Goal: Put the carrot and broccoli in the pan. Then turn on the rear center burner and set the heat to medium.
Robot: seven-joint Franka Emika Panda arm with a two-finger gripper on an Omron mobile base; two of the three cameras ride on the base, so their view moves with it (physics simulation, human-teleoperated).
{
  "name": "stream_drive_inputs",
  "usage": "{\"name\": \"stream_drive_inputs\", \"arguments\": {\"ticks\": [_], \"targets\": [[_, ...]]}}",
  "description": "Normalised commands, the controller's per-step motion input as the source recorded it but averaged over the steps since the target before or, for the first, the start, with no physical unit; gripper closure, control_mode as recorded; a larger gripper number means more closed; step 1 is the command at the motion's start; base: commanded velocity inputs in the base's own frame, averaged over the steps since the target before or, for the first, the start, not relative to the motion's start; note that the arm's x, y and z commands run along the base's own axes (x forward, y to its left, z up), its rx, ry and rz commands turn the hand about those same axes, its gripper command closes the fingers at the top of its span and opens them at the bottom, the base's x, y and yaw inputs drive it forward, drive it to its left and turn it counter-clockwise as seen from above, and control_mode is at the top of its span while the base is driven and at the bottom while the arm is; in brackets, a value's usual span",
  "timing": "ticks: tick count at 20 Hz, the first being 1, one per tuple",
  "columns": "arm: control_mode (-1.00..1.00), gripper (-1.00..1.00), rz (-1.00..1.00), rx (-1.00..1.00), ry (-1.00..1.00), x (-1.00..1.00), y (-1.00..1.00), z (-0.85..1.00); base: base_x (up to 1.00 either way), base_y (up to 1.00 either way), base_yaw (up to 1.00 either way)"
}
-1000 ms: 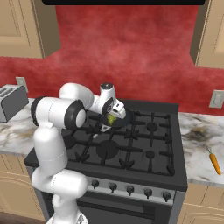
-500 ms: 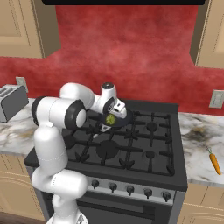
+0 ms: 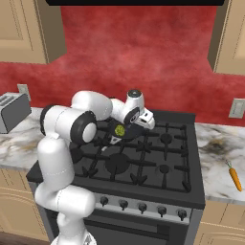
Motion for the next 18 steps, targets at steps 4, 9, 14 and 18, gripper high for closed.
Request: {"name": "stream_drive_inputs", "arguments": {"ticks": [4,9,14,18], "targets": [[-1.0,-1.0,0.0,0.0,-0.1,-0.11,-0.94,0.45,0.0,0.0,0.0],[-1.0,-1.0,0.0,0.0,-0.03,-0.24,-1.0,0.15,0.0,0.0,0.0],[-1.0,-1.0,0.05,0.01,0.0,-0.65,-0.93,0.01,0.0,0.0,0.0],[-1.0,-1.0,0.09,0.0,-0.01,-0.74,-0.79,0.0,0.0,0.0,0.0]]}}
